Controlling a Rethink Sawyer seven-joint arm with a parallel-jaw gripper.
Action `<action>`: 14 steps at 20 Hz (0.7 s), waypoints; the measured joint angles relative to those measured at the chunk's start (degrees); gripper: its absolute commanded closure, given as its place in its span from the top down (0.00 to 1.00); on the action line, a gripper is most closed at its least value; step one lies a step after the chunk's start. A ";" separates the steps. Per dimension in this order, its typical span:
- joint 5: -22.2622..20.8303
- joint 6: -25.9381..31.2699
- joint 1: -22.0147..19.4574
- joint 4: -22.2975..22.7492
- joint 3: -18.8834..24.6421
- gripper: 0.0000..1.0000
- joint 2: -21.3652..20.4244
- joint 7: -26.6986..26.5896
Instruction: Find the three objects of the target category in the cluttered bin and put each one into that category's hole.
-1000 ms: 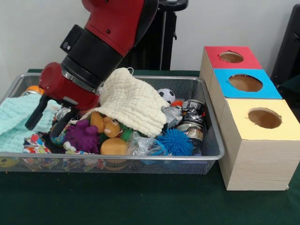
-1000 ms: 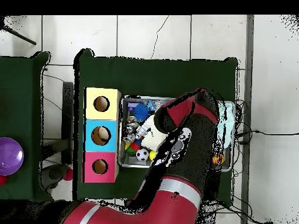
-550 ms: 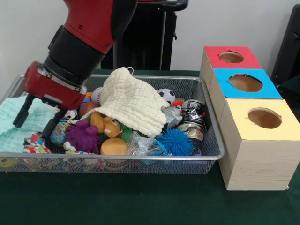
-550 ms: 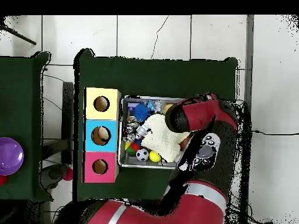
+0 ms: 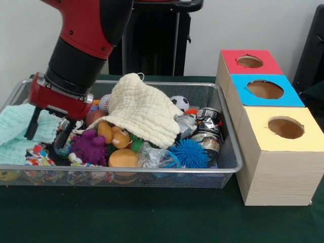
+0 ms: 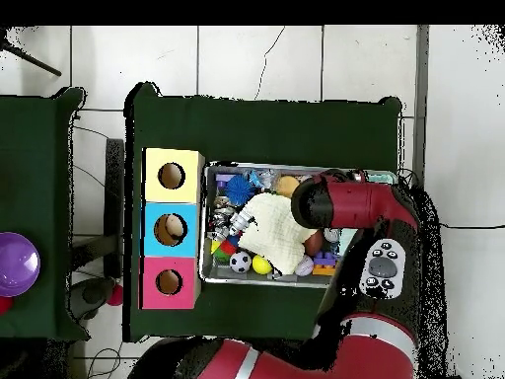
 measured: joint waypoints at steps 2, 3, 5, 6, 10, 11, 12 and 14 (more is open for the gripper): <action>0.36 0.00 -0.03 0.38 0.38 1.00 -0.07 0.00; 0.47 0.00 0.02 0.53 0.46 1.00 -0.09 0.00; 0.48 0.00 0.34 0.87 0.53 1.00 -0.15 0.00; 0.48 0.00 0.53 0.95 0.53 1.00 -0.18 0.00; 0.43 0.00 2.40 1.06 0.51 1.00 -0.48 0.00; 0.42 0.00 2.92 1.06 0.50 1.00 -0.56 0.00; 0.42 0.00 3.66 1.05 0.45 1.00 -0.65 0.00; 0.42 0.00 4.96 1.06 0.27 1.00 -0.78 0.00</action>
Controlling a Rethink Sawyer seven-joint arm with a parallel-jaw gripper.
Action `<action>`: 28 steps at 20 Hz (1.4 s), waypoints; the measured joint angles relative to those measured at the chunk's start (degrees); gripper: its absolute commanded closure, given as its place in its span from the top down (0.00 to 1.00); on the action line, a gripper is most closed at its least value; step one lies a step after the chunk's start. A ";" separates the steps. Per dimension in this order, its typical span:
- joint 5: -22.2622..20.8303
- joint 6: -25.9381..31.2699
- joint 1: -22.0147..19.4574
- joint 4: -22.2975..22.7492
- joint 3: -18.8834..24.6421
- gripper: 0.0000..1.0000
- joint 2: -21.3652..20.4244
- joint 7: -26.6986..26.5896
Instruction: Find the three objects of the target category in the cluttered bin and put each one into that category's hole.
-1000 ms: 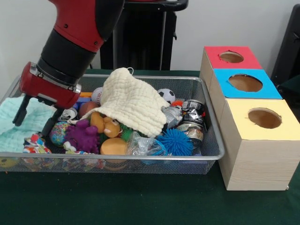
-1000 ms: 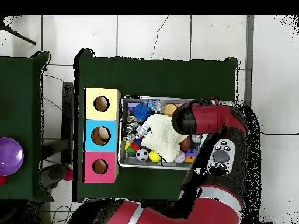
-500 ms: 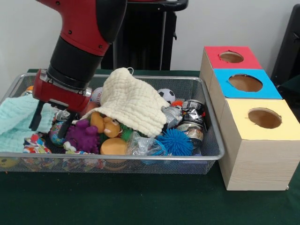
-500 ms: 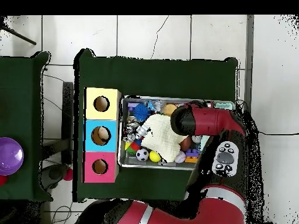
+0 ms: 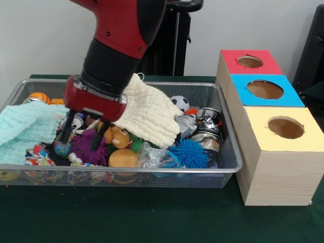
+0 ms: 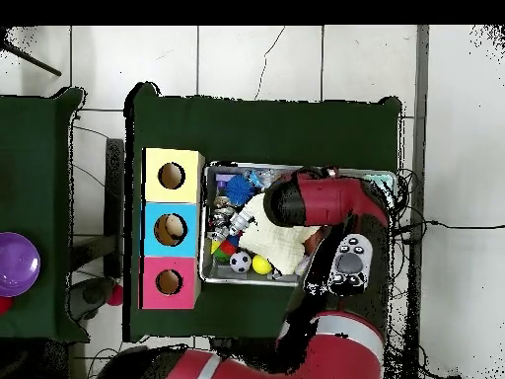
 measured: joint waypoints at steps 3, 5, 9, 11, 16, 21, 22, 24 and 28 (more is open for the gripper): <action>0.01 0.00 1.74 0.00 -0.12 1.00 -0.22 0.00; 0.01 0.00 3.49 -0.01 -0.21 1.00 -0.44 0.00; -0.46 0.00 6.34 -0.07 -1.11 1.00 -0.36 0.00; -0.88 0.00 7.24 -0.20 -1.55 1.00 -0.21 0.00; -4.57 -2.24 9.27 -1.54 -3.18 1.00 1.34 0.00; -8.25 -5.40 9.02 -2.49 -3.78 1.00 2.64 0.00; -8.74 -5.83 8.94 -2.61 -3.85 1.00 2.79 0.00; -10.04 -6.87 8.67 -2.95 -4.07 1.00 3.28 0.00; -11.99 -8.23 8.27 -3.71 -4.61 1.00 4.13 0.00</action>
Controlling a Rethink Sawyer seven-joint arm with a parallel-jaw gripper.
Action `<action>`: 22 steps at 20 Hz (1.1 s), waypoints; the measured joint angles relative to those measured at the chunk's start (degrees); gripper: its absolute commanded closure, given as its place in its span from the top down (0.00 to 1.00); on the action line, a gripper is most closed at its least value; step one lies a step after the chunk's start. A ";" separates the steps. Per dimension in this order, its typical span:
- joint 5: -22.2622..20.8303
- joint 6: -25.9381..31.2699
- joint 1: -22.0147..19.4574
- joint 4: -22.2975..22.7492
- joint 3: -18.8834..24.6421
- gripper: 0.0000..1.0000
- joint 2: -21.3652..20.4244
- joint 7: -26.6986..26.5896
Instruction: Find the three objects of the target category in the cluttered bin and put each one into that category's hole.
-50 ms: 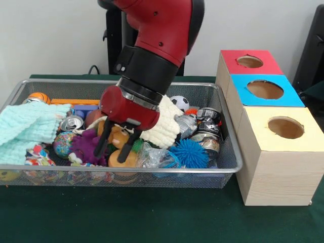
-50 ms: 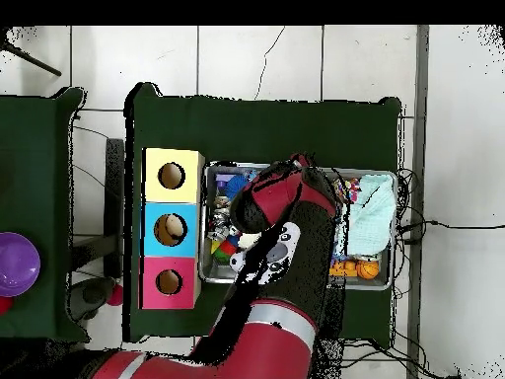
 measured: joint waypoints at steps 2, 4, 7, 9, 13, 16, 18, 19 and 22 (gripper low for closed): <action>-0.66 -0.63 -0.07 -0.52 -0.43 1.00 0.55 0.00; -0.81 -1.16 -0.09 -0.84 -0.98 1.00 1.08 0.00; -0.84 -1.75 -0.11 -1.07 -1.76 1.00 1.83 0.00; -0.82 -2.03 -0.08 -1.26 -2.53 1.00 2.70 0.00; -0.79 -2.47 0.28 -1.76 -4.51 1.00 4.61 0.00; -0.61 -2.97 1.23 -2.32 -6.85 1.00 6.78 0.00; -0.29 -3.14 1.96 -2.75 -7.91 1.00 7.39 0.00; -0.12 -3.14 2.31 -2.96 -8.34 1.00 7.64 0.00; 0.32 -3.12 2.91 -3.41 -9.11 1.00 8.17 0.00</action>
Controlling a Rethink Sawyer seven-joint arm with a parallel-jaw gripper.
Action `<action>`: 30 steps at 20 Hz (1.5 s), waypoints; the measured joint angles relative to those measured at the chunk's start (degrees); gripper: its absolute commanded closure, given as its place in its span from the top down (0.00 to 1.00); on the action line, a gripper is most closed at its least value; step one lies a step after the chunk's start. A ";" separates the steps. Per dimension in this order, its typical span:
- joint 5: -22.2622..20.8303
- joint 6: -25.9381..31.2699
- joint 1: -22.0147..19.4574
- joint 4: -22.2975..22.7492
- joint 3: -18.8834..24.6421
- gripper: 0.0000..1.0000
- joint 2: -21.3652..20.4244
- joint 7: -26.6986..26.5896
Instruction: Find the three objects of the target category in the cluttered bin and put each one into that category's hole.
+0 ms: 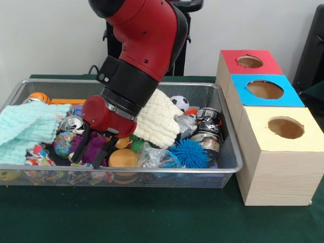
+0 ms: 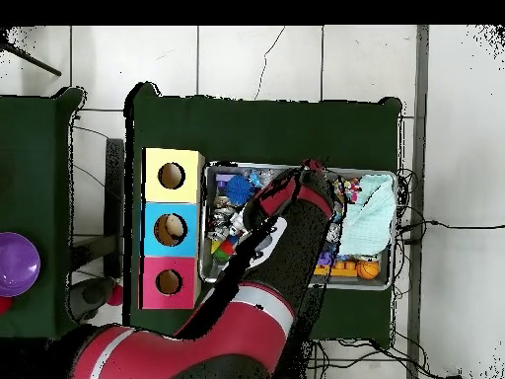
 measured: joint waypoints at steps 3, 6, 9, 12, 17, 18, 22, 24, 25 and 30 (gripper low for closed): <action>0.72 -0.02 -0.01 -0.42 -0.51 1.00 0.39 0.00; 1.60 -0.02 -0.22 -0.53 -0.56 1.00 0.45 0.00; 2.17 -0.02 -0.48 -0.53 -0.55 1.00 0.42 0.00; 2.62 -0.02 -0.82 -0.53 -0.55 1.00 0.37 0.00; 3.87 0.31 -2.02 -0.46 -0.08 1.00 0.18 0.00; 4.28 0.70 -2.41 -0.45 0.24 1.00 -0.02 0.00; 5.52 2.76 -3.71 -0.32 1.56 1.00 -0.88 0.00; 6.04 3.87 -4.18 -0.24 2.18 1.00 -1.32 0.00; 6.32 4.47 -4.37 -0.19 2.49 1.00 -1.54 0.00; 7.21 6.42 -4.77 0.10 3.68 1.00 -2.43 0.00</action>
